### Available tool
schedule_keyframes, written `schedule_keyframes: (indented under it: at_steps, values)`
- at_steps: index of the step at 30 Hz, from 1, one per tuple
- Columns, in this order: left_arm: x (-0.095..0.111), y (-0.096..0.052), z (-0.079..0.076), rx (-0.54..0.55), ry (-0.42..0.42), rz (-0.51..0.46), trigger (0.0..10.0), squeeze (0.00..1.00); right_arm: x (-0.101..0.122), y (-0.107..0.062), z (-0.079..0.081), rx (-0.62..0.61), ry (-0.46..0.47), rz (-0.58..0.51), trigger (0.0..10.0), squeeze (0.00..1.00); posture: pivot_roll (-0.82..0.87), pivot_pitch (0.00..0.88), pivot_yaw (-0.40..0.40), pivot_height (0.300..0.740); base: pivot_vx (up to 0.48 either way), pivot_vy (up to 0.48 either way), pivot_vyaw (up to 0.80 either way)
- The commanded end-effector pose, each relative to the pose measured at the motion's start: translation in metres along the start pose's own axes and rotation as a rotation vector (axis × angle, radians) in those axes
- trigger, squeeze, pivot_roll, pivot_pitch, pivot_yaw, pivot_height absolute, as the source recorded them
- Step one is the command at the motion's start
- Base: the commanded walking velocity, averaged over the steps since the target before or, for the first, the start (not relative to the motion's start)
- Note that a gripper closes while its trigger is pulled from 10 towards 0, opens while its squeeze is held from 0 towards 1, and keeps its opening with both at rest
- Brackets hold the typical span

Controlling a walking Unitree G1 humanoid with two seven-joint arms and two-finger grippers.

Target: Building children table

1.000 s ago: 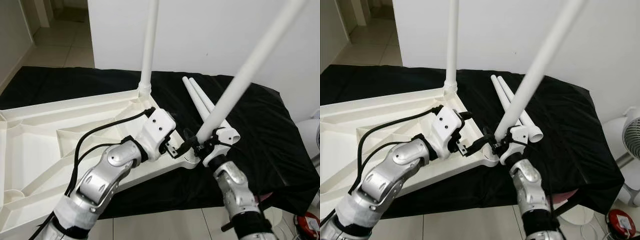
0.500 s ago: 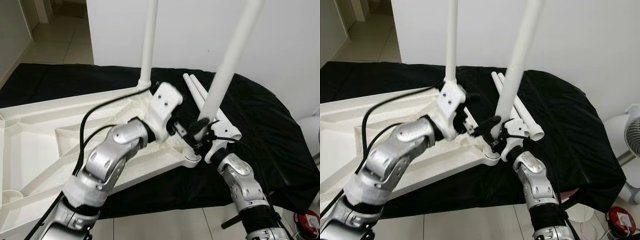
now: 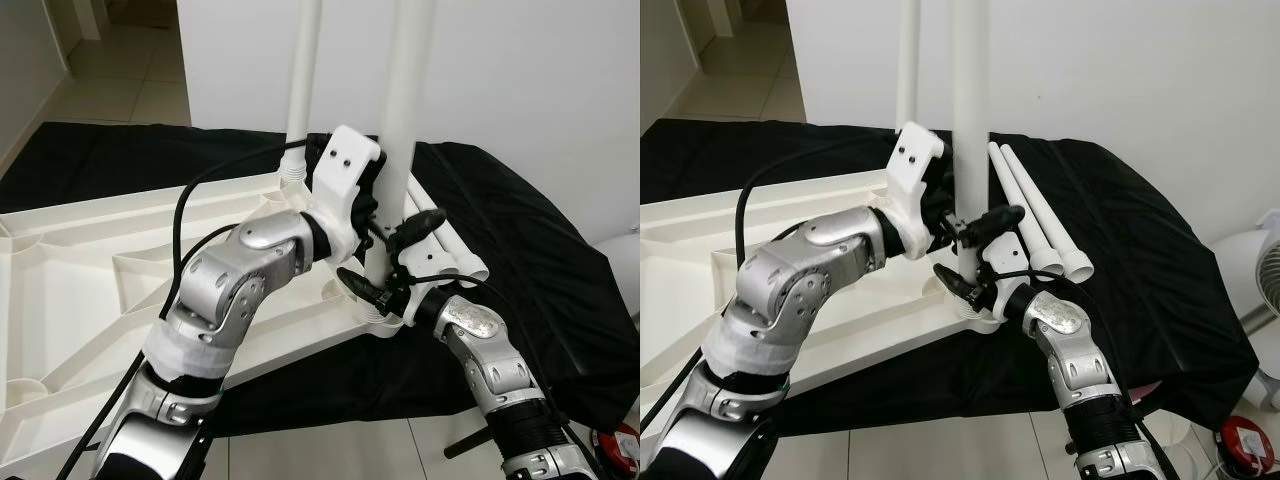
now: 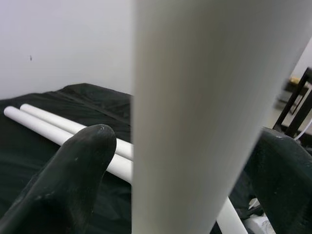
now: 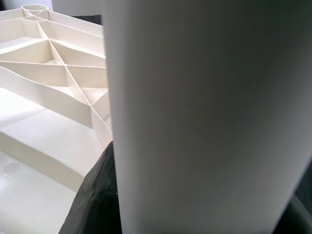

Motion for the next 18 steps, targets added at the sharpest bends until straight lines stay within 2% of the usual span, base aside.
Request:
schedule_keyframes:
  at_steps: [1, 3, 4, 5, 6, 18]
  values:
    - [0.0, 0.003, -0.001, 0.005, -0.045, 0.019, 10.0, 0.0, -0.002, -0.002, -0.002, 0.013, -0.014, 0.027, 10.0, 0.0, 0.01, 0.0, -0.102, 0.74, 0.0, 0.0, 0.0]
    - [0.0, 0.003, -0.001, 0.005, -0.045, 0.019, 10.0, 0.0, -0.002, -0.002, -0.002, 0.013, -0.014, 0.027, 10.0, 0.0, 0.01, 0.0, -0.102, 0.74, 0.0, 0.0, 0.0]
    - [0.002, 0.003, -0.001, 0.011, -0.063, 0.014, 4.5, 0.0, -0.002, -0.002, -0.002, 0.013, -0.013, 0.03, 10.0, 0.0, 0.01, 0.0, -0.102, 0.74, 0.0, 0.0, 0.0]
    - [0.002, 0.003, -0.001, 0.011, -0.063, 0.014, 4.5, 0.0, -0.002, -0.002, -0.002, 0.013, -0.013, 0.03, 10.0, 0.0, 0.01, 0.0, -0.102, 0.74, 0.0, 0.0, 0.0]
    - [0.004, 0.002, 0.001, 0.02, -0.079, 0.004, 0.0, 0.0, -0.002, -0.001, -0.003, 0.008, -0.006, 0.032, 10.0, 0.0, 0.01, 0.0, -0.102, 0.74, 0.0, 0.0, 0.0]
    - [0.014, 0.002, 0.002, 0.044, -0.101, -0.031, 0.0, 0.0, -0.003, -0.001, -0.006, -0.014, 0.018, 0.046, 10.0, 0.0, 0.0, 0.0, -0.103, 0.74, 0.0, 0.0, 0.0]
Point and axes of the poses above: a point about 5 cm out from each wrist's last joint towards the gripper, its own y axis pointing out of the wrist towards the gripper, its own x axis along the axis of the wrist's last joint, z = x × y, the point moved 2 cm from there along y, pointing out of the wrist towards the gripper, and after that the axes turned 11 degrees about -y, right-handed, at the moved point
